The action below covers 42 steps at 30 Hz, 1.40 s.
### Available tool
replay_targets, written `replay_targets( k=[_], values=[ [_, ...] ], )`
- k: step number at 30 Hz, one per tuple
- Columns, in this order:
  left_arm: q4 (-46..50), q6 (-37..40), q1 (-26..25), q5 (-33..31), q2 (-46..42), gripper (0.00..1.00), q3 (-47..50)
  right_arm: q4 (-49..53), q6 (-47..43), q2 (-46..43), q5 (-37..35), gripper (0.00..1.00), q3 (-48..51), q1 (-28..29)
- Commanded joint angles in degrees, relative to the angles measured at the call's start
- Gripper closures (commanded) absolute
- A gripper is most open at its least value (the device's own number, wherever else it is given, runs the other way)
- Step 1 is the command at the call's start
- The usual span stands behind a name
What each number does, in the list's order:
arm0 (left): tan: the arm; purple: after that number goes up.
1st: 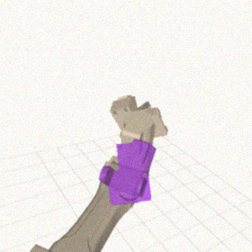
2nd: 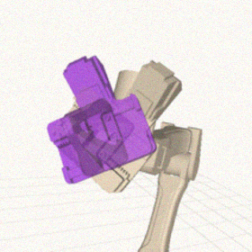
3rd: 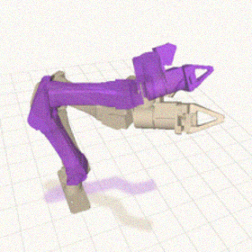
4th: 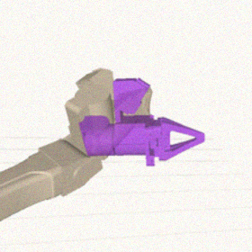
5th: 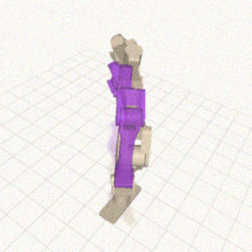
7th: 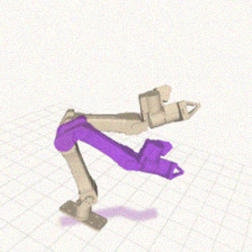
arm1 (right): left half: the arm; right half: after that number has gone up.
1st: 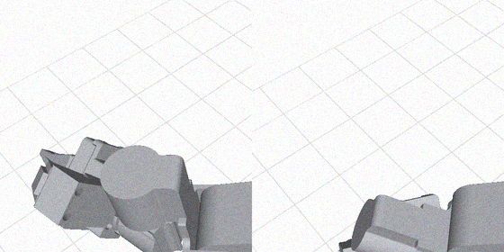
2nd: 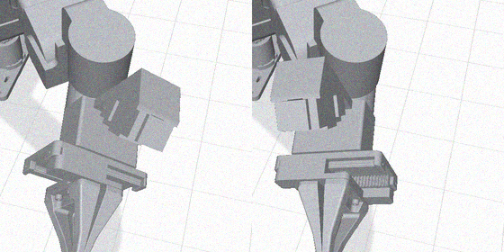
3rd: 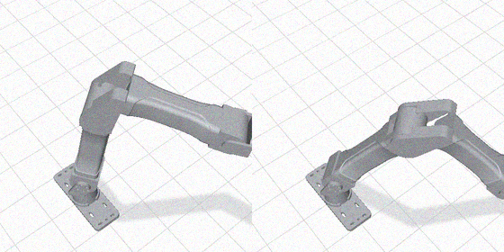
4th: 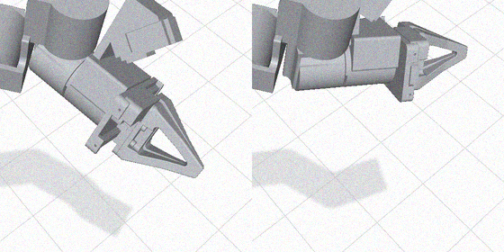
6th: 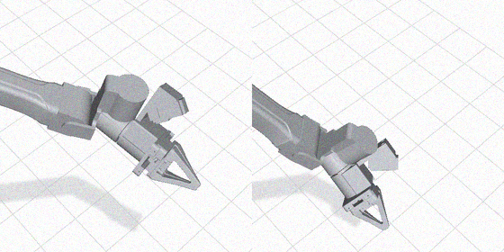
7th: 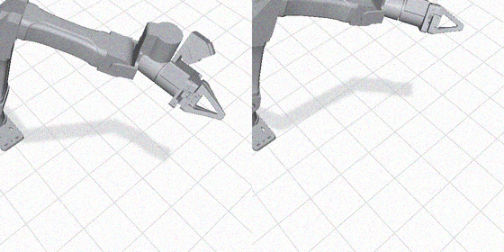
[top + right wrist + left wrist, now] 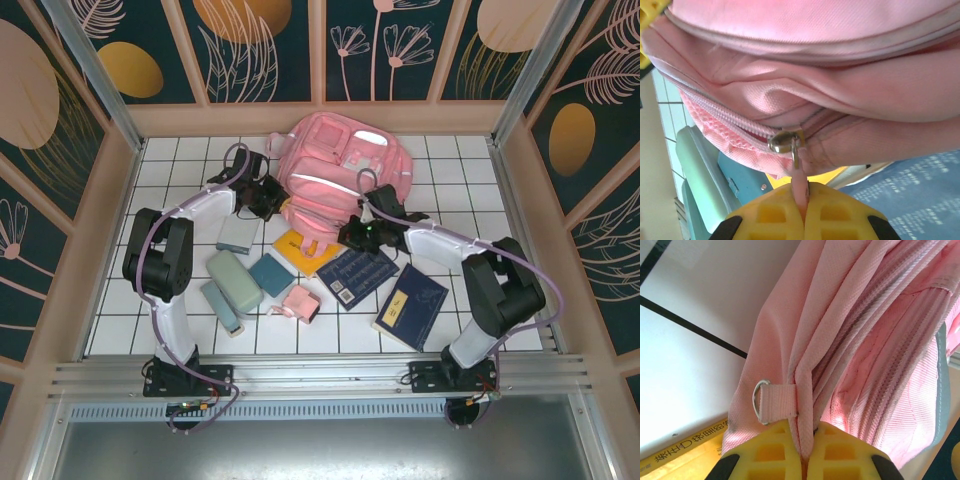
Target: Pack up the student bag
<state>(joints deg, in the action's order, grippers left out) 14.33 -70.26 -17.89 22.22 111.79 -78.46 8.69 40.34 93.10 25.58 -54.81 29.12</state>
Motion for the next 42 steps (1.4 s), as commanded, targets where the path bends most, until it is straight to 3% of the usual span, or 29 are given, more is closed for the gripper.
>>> replay_targets(
  k=[1, 6, 14, 15, 17, 20, 22, 26, 32, 42],
  values=[
    [-1.5, 1.66, 3.81, -5.72, -3.15, 1.0, -2.45, 7.45, -1.81, -2.08, -2.86, 1.0, 3.16, -5.38],
    [-1.5, 1.75, 4.09, -5.96, -3.66, 1.0, -2.32, 8.61, -3.48, -1.29, -3.18, 1.0, 3.32, -8.35],
    [1.3, 5.56, 4.39, -6.86, -4.38, 1.0, -5.56, 6.38, -4.9, -4.38, 0.19, 1.0, 6.35, -7.6],
    [1.48, 6.19, 4.39, -6.24, -4.34, 0.89, -6.13, 5.2, -4.96, -4.68, 2.07, 1.0, 6.69, -7.32],
    [3.2, 7.31, 4.44, -4.55, -4.36, 0.51, -7.52, 2.81, -4.75, -4.21, 6.72, 1.0, 5.66, -5.5],
    [7.57, 9.47, 3.85, -5.06, -6.98, 0.31, -7.97, 1.26, -3.47, -2.34, 8.35, 1.0, 1.13, -1.13],
    [9.84, 11.81, 2.61, -7.24, -10.17, 0.26, -7.43, -0.37, -2.26, -0.94, 9.66, 1.0, -1.83, 0.92],
    [15.2, 14.24, -0.93, -11.04, -13.19, 0.23, -7.39, -2.48, -0.13, 2.15, 11.9, 1.0, -6.7, 1.9],
    [8.23, 5.53, -3.22, -4.8, -17.39, 0.27, 2.89, -3.12, 0.53, 3.5, 12.63, 1.0, -9.53, 3.65],
    [5.49, -0.17, -7.37, -1.98, -13.89, 0.34, 4.34, -4.92, 1.91, 2.81, 13.0, 1.0, -8.66, 3.94]
  ],
)
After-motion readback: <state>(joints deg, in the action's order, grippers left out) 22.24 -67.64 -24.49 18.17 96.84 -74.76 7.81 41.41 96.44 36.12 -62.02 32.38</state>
